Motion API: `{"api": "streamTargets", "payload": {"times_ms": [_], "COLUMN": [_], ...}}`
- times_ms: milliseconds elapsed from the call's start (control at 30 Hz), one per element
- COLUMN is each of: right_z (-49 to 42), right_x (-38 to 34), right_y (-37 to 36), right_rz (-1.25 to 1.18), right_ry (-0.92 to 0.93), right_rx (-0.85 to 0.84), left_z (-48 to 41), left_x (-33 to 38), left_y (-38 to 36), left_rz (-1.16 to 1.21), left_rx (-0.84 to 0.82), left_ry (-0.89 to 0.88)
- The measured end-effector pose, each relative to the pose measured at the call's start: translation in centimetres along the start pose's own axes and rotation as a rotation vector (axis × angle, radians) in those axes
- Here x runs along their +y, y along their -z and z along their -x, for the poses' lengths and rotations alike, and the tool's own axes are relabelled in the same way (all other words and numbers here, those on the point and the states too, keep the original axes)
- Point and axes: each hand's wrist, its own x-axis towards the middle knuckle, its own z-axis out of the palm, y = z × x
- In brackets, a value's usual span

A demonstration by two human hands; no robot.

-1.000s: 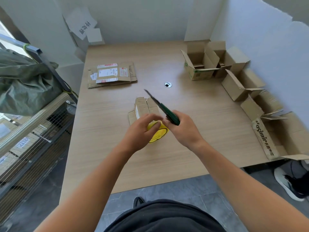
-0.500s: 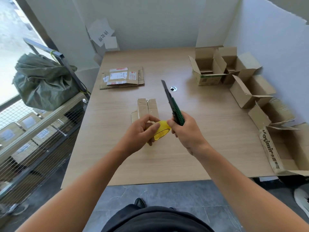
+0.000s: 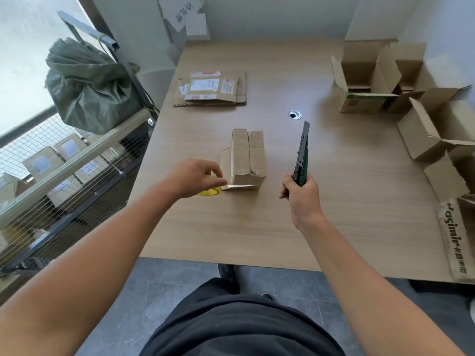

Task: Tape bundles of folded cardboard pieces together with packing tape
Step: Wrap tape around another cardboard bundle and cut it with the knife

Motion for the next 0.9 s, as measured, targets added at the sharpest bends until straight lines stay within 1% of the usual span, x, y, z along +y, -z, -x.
{"api": "streamTargets", "payload": {"times_ms": [67,200,400,467,567,633,700,767,900], "right_z": [-1.2,-4.2,-7.3,-7.8,-8.6,-9.1,-9.4,-9.6,-10.4], "right_x": [1.1,2.9,6.4,7.6,9.0,9.6,9.9,10.1,10.6], "right_y": [-0.4,-1.0,-1.8,-2.0,-2.2,-2.5,-3.1,-3.4,-3.2], "right_rz": [0.029,0.063,0.086,0.092,0.080,0.092,0.112,0.127,0.188], "right_ry": [-0.026,-0.059,-0.157,-0.180,-0.189,-0.189,-0.189,-0.177,-0.119], "right_rx": [0.025,0.057,0.077,0.055,0.011,-0.049,-0.105,-0.131,-0.177], "left_z": [-1.4,-4.7,-8.5,-8.9,-8.8,-8.8,-8.9,-9.1,-9.6], "left_x": [-0.6,-2.1,-4.8,-5.9,-7.7,-8.2,-8.1,-7.7,-6.3], "left_y": [-1.5,-3.4,-5.4,-6.2,-7.2,-7.6,-7.9,-8.0,-8.7], "left_rz": [-0.044,-0.057,-0.101,-0.116,-0.129,-0.158,-0.154,-0.137,-0.118], "left_rx": [0.040,0.082,0.032,0.043,0.120,0.135,0.118,0.108,0.163], "left_ry": [0.004,0.008,-0.056,-0.111,-0.297,-0.384,-0.387,-0.346,-0.257]}}
